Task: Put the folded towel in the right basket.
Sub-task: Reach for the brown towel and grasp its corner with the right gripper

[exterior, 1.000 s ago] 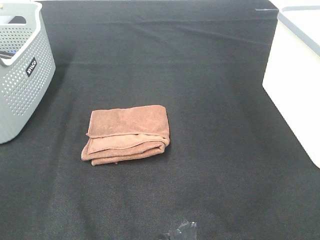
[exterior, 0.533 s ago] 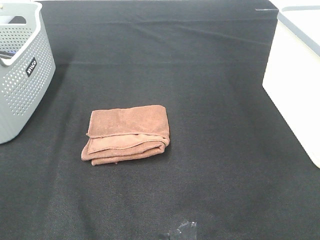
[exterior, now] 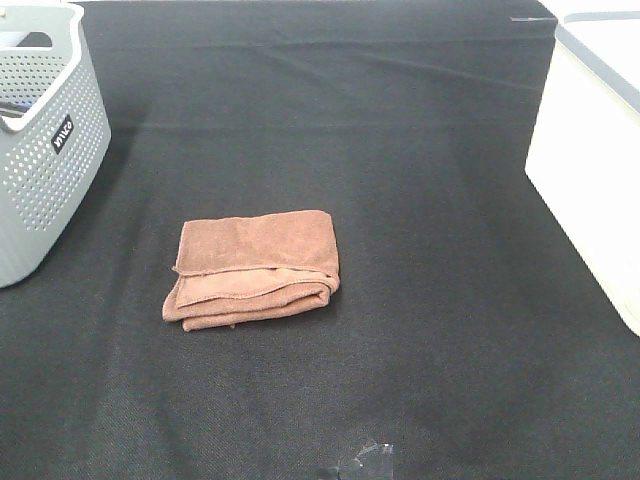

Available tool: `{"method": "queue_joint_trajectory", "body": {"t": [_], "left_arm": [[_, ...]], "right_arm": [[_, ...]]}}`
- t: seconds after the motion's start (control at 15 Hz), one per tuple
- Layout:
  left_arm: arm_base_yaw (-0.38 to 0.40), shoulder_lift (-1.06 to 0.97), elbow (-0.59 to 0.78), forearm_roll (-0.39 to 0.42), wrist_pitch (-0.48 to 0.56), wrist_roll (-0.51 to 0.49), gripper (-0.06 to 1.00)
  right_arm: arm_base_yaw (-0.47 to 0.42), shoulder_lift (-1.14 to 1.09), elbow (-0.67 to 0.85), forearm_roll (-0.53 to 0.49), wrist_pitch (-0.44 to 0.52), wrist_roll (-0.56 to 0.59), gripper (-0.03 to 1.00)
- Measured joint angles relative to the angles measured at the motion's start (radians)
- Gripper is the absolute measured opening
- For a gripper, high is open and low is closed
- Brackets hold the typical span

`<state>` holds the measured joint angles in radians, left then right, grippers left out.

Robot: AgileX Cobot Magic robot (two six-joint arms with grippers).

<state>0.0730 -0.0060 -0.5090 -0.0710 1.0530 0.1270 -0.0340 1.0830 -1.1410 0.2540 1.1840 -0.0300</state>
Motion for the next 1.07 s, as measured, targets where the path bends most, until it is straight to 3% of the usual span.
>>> {"method": "queue_joint_trajectory", "body": {"t": [0.2, 0.33, 0.47, 0.53, 0.67, 0.73, 0.87, 1.07], "left_arm": [[0.000, 0.000, 0.000, 0.000, 0.000, 0.000, 0.99], [0.000, 0.000, 0.000, 0.000, 0.000, 0.000, 0.99], [0.000, 0.000, 0.000, 0.000, 0.000, 0.000, 0.99], [0.000, 0.000, 0.000, 0.000, 0.000, 0.000, 0.99], [0.000, 0.000, 0.000, 0.000, 0.000, 0.000, 0.99], [0.000, 0.000, 0.000, 0.000, 0.000, 0.000, 0.99], [0.000, 0.000, 0.000, 0.000, 0.000, 0.000, 0.99], [0.000, 0.000, 0.000, 0.000, 0.000, 0.000, 0.99]], "right_arm": [[0.000, 0.129, -0.011, 0.216, -0.076, -0.091, 0.96], [0.050, 0.218, -0.013, 0.343, -0.163, -0.153, 0.96], [0.168, 0.338, -0.029, 0.375, -0.257, -0.169, 0.96], [0.168, 0.338, -0.029, 0.375, -0.257, -0.169, 0.96], [0.307, 0.538, -0.069, 0.382, -0.308, -0.174, 0.96], [0.336, 0.605, -0.081, 0.397, -0.308, -0.175, 0.96], [0.348, 0.722, -0.089, 0.442, -0.334, -0.178, 0.96], [0.348, 0.820, -0.090, 0.460, -0.447, -0.180, 0.96]]}}
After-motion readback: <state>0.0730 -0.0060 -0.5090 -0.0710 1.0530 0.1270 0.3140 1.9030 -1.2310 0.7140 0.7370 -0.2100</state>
